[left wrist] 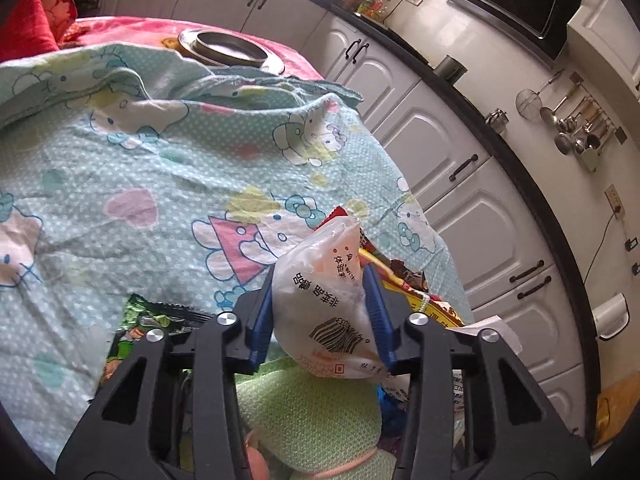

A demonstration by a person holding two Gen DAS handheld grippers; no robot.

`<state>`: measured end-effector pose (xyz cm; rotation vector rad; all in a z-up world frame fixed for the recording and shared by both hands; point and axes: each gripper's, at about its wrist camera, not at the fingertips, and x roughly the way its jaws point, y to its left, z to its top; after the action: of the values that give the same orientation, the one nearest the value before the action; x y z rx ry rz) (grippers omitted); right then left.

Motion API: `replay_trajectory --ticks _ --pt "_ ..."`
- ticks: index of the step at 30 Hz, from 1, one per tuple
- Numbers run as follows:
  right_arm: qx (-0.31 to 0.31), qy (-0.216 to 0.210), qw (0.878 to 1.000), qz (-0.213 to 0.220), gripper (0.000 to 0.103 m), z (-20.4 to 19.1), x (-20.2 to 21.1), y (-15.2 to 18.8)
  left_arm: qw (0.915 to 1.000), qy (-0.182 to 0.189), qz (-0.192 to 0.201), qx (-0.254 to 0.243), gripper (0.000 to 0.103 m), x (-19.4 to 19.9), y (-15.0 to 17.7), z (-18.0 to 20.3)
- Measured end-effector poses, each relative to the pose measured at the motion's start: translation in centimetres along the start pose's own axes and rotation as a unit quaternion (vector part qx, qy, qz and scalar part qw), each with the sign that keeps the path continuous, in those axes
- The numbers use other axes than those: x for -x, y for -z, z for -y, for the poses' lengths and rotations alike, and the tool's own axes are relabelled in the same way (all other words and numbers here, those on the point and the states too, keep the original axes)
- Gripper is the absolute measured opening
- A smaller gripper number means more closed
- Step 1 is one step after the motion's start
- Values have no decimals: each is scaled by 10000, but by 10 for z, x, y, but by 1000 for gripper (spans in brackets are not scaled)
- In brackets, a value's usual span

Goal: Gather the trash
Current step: 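Grasp the white mesh bag with the left gripper while the right gripper grasps the purple wrapper, then carry the white mesh bag and purple wrapper over the yellow bin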

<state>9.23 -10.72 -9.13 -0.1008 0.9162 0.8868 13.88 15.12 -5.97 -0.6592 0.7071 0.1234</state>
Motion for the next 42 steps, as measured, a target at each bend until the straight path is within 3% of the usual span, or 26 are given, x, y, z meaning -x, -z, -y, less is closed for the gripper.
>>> replay_trajectory --ticks 21,42 --pt "-200 207 9978 604 38 21 48 -17 9926 23 946 -757 30 65 -8 45" --pt "-925 956 9793 1528 38 92 126 -22 9800 286 1024 -1683 30 59 12 124"
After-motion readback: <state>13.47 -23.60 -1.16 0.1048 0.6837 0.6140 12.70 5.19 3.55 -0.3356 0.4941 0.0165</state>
